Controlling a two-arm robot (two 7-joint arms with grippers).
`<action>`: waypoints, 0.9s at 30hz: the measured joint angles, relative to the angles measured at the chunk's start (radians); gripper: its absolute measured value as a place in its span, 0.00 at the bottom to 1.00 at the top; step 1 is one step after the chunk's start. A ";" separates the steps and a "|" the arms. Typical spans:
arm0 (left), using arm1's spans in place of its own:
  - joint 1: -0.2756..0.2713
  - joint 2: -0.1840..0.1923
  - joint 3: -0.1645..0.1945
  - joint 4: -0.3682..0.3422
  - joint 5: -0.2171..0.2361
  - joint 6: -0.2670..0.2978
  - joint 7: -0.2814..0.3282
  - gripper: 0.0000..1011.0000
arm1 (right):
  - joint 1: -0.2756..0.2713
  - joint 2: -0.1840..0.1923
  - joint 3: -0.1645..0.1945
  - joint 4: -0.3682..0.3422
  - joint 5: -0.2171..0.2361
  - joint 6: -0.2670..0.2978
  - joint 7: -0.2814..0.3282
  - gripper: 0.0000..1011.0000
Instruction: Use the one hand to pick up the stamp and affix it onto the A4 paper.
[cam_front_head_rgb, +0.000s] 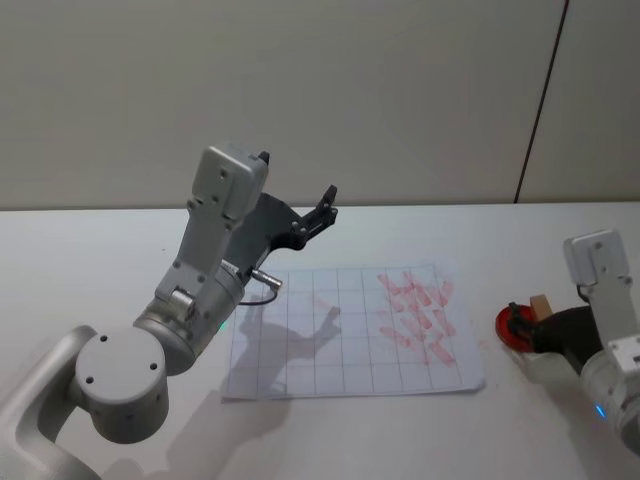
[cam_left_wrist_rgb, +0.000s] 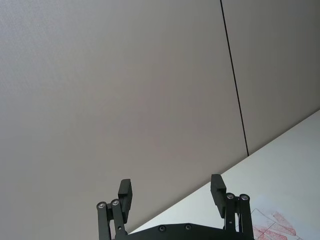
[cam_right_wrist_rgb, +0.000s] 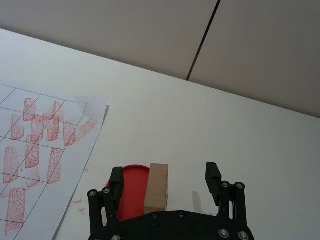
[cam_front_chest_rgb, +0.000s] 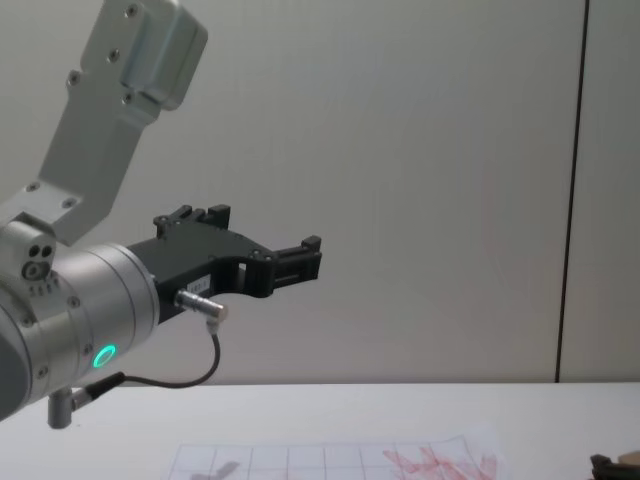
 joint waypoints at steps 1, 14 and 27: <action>0.000 0.000 0.000 0.000 0.000 0.000 0.000 0.99 | 0.000 0.000 0.000 0.000 0.000 0.000 0.000 0.99; 0.000 0.000 0.000 0.000 0.000 0.000 0.000 0.99 | 0.016 -0.017 -0.002 0.040 -0.018 -0.002 0.006 0.96; 0.000 0.000 0.000 0.000 0.000 0.000 0.000 0.99 | 0.026 -0.029 -0.002 0.062 -0.030 -0.005 0.012 0.60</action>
